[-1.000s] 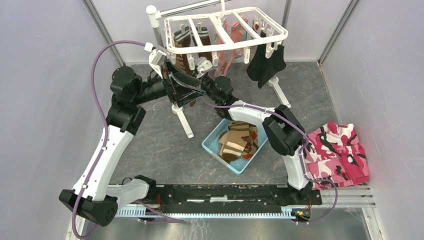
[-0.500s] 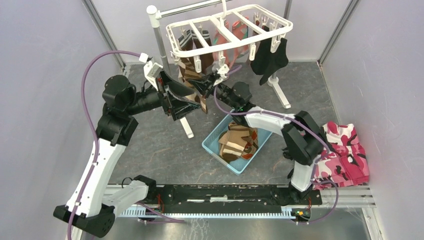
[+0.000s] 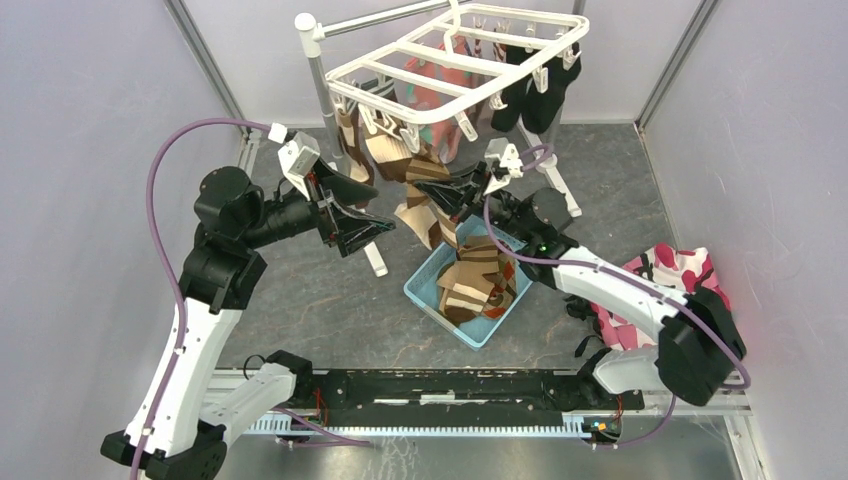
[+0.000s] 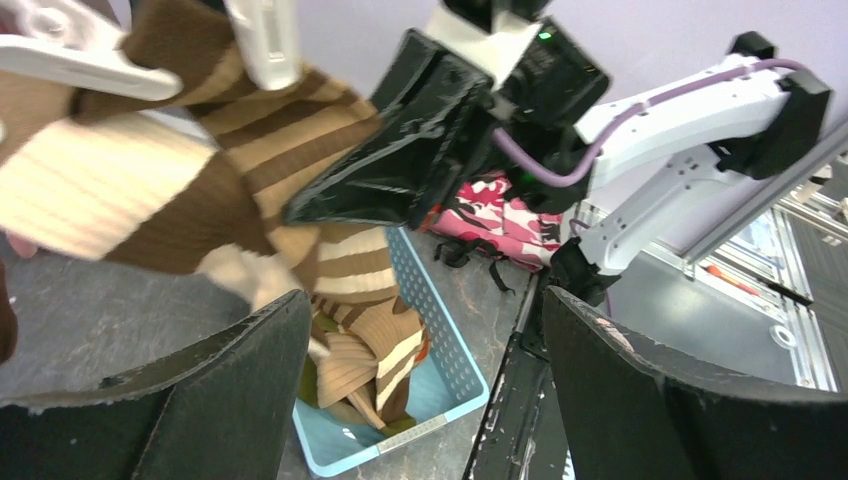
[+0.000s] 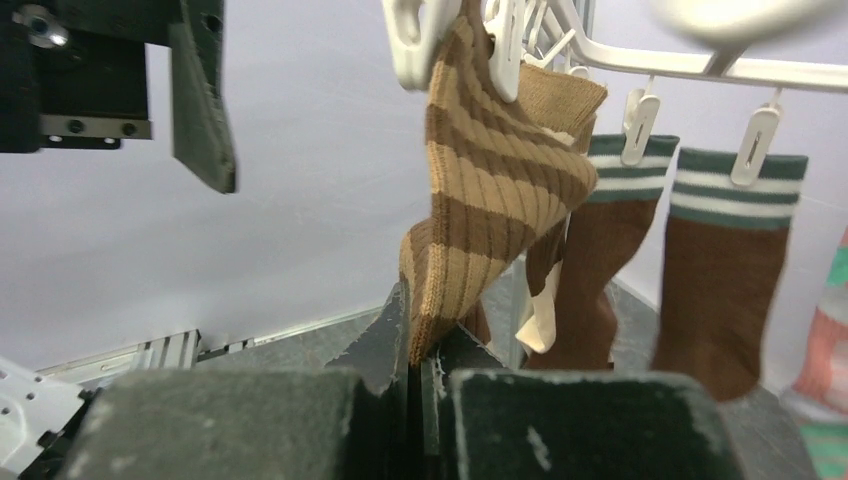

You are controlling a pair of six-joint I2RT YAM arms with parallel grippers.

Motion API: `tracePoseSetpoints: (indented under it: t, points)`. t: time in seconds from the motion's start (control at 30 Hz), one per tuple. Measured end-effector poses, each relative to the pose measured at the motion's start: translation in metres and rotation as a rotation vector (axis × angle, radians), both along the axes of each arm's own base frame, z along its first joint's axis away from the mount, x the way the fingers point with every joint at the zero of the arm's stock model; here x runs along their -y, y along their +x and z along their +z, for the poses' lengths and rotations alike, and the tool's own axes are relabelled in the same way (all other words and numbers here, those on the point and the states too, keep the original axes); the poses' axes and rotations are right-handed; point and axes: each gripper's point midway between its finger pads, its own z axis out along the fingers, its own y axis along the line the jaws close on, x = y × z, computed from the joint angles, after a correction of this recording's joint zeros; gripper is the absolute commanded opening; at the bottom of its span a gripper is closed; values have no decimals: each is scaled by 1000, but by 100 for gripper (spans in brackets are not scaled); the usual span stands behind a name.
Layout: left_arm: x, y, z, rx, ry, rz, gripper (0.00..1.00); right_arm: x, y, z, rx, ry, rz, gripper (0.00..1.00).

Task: Remove the socks clipped to the hanger
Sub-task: Remove the sock from the hanger.

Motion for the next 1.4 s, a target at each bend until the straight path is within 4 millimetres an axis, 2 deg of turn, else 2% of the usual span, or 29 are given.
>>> tracePoseSetpoints:
  t: [0.2,0.4,0.5,0.6,0.77,0.97,1.1,1.23,1.4]
  points:
    - [1,9,-19,-39,15,21,88,16,-17,-10,-56,-55,24,14]
    - [2,23,-32,-60,28,50,84,11,-30,-29,-134,-113,107,24]
    - [0,34,-41,-51,49,89,84,8,-39,-31,-168,-112,166,28]
    - [-4,43,-50,-39,72,128,84,3,-47,-31,-198,-98,233,29]
    - [-5,51,-59,-32,90,155,84,-2,-55,-30,-240,-70,307,20]
    - [2,55,-43,29,45,121,93,-6,-63,-24,-286,-26,389,4]
    - [8,64,-35,20,-1,111,100,-7,-70,-18,-309,9,443,1]
    - [16,76,-35,-56,-53,109,100,-5,-76,-8,-301,38,478,2]
    - [25,86,-25,-122,-140,95,98,-4,-82,-6,-313,40,510,2]
